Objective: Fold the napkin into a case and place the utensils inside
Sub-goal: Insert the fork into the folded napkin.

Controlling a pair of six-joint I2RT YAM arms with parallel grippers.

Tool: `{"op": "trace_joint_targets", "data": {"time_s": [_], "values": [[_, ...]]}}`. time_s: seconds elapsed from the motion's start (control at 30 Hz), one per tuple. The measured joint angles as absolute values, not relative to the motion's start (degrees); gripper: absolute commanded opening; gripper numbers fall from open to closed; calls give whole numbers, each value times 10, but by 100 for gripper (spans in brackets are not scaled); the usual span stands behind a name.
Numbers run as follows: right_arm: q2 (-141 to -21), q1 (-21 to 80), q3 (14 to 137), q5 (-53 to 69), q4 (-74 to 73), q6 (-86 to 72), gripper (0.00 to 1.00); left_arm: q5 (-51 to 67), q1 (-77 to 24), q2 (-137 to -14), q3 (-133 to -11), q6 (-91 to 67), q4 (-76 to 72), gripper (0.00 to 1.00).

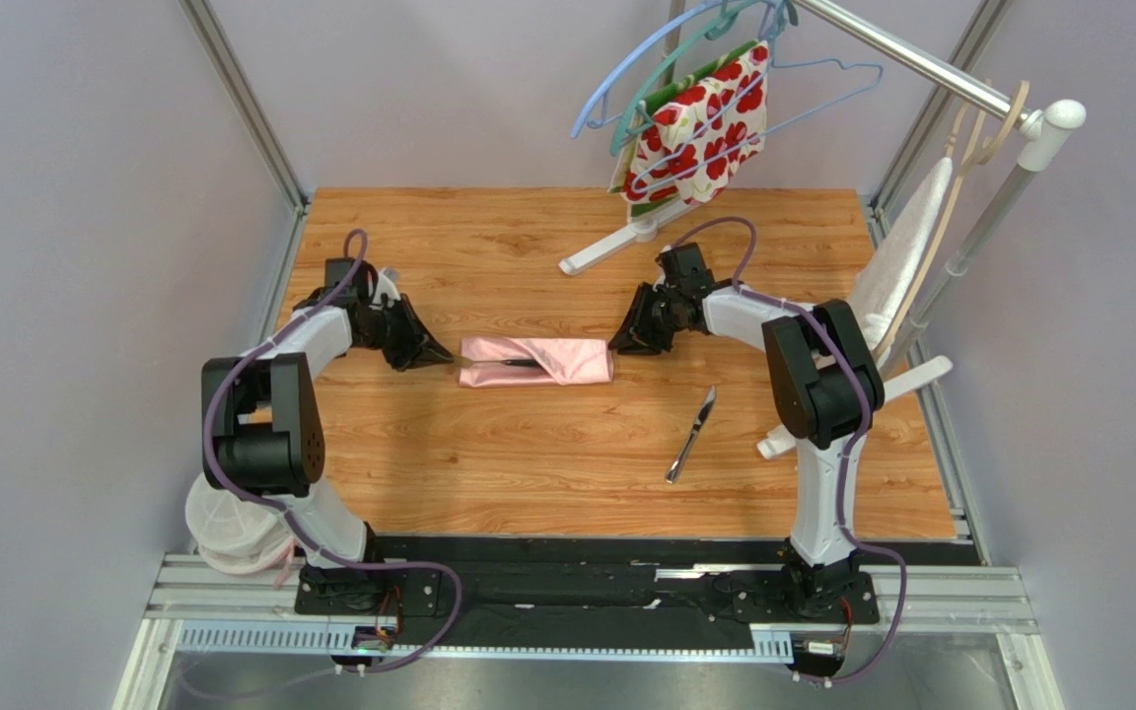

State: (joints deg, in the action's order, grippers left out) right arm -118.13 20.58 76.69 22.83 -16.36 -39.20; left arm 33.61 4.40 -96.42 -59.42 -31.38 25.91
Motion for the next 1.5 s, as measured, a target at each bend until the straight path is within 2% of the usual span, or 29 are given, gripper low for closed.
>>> {"op": "trace_joint_targets", "data": {"time_s": [1.13,1.5], "values": [[-1189,206,772,237,-157,-392,25,359,-27,-1029,-617,-347,222,0],[-1187,207,770,234,-154,-384,32,344,-30,-988,-569,-390,193,0]]}}
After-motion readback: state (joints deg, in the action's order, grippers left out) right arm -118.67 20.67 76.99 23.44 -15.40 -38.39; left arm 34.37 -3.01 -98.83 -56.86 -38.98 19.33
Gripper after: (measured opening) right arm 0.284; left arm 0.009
